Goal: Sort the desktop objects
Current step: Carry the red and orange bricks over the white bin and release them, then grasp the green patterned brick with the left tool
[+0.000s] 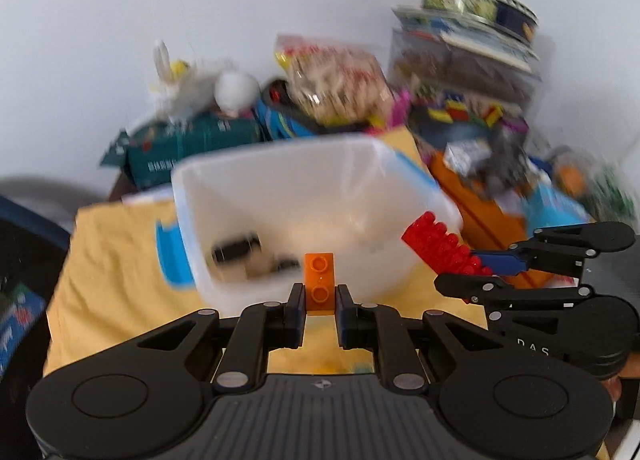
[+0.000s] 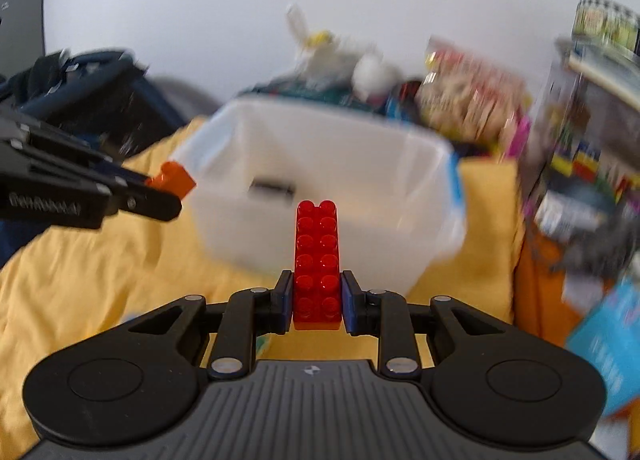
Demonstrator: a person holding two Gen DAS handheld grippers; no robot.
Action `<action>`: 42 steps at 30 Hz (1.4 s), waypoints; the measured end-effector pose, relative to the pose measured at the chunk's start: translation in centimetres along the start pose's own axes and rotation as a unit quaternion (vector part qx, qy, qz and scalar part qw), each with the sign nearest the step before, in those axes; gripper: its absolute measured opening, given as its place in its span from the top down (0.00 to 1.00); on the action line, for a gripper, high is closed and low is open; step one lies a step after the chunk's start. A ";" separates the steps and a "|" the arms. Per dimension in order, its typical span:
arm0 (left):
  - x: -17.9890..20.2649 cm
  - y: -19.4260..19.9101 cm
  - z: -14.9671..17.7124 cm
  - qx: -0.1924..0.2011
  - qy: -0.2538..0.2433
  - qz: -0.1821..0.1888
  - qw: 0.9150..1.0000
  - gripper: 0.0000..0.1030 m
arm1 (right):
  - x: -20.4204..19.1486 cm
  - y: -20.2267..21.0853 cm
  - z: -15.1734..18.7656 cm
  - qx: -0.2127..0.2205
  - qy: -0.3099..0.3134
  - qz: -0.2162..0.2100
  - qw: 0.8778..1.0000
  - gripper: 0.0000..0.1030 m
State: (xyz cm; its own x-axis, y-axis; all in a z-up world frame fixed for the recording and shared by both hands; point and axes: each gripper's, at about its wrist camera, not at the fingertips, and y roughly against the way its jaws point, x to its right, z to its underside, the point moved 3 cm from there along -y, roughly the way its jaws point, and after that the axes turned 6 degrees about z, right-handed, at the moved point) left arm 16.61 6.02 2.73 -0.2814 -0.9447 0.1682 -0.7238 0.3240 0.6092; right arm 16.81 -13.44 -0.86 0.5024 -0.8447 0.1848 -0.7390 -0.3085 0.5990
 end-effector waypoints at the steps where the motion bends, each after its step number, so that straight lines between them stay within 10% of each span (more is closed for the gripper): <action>1: -0.3 -0.3 -0.9 0.007 0.005 0.001 1.000 0.83 | 0.2 -0.4 -0.9 0.009 0.001 0.005 1.000 0.74; 12: -2.7 -7.2 -2.6 -0.033 -0.007 -0.022 0.999 0.76 | 2.4 -6.7 -3.7 -0.007 -0.055 0.035 0.998 0.71; 21: -1.3 1.1 3.9 0.002 -0.009 -0.002 1.000 0.46 | 2.7 -1.0 3.1 0.033 -0.050 0.003 0.998 0.71; 33: 0.1 2.5 16.4 -0.123 0.043 0.012 0.991 0.46 | -3.4 1.9 13.3 -0.094 -0.031 -0.063 0.993 0.70; 42: 1.1 2.3 18.7 -0.153 0.031 0.024 0.987 0.47 | -7.3 3.5 15.5 -0.112 0.043 -0.098 0.988 0.70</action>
State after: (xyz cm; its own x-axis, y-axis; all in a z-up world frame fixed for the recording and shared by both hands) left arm 2.85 6.65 -10.23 -0.2644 -0.9329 0.2444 -0.4830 0.3474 0.8038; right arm 3.57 -15.09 -12.21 0.6697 -0.7348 0.1077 -0.5100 -0.3496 0.7859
